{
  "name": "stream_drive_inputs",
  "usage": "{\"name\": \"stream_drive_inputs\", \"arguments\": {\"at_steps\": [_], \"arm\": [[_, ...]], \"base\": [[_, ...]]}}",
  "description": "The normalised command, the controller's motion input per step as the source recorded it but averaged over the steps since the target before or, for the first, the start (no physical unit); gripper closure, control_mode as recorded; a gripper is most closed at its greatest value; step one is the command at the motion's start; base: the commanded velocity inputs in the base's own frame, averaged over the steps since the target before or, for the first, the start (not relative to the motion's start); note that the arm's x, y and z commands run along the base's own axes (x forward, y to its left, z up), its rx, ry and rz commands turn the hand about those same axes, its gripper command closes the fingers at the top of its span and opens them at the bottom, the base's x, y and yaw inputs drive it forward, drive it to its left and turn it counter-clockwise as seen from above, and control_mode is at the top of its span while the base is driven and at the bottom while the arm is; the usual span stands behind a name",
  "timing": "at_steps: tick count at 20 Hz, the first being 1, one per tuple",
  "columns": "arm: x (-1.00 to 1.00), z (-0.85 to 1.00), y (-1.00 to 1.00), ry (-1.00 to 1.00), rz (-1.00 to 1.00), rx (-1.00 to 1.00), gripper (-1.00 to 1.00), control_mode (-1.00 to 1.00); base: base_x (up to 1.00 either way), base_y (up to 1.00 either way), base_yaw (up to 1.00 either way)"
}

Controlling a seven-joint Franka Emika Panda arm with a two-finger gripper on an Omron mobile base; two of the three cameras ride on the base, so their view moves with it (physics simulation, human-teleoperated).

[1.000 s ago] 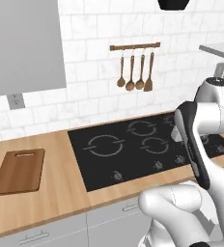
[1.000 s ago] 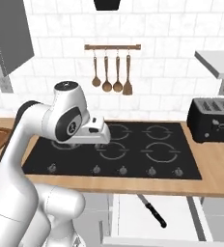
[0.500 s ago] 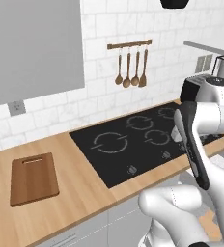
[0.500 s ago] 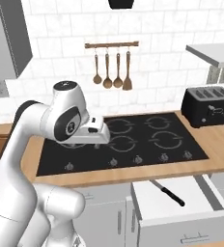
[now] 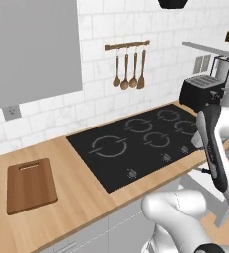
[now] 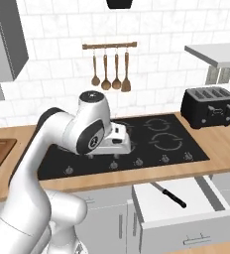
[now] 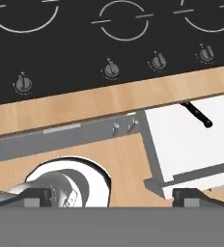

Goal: Pick up the knife from the drawer and place it on the cutting board. Then place the meat from the plate to the cutting board.

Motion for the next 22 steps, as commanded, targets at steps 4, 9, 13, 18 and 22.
{"name": "stream_drive_inputs", "arguments": {"at_steps": [4,9,13,18,22], "arm": [[0.09,-0.54,-1.00,0.01,0.35,0.02,-1.00,-1.00],[0.24,-0.64,-1.00,0.05,0.32,0.03,-1.00,-1.00],[0.04,-0.60,-1.00,0.10,0.13,0.00,-1.00,-1.00],[0.28,-0.69,-0.99,0.17,0.03,0.00,-1.00,-1.00],[0.47,-0.88,-0.72,0.16,0.00,0.02,-1.00,-1.00]], "base": [[0.00,0.00,0.00],[0.00,0.00,0.00],[0.00,0.00,0.00],[0.00,0.00,0.00],[0.00,0.00,0.00]]}}
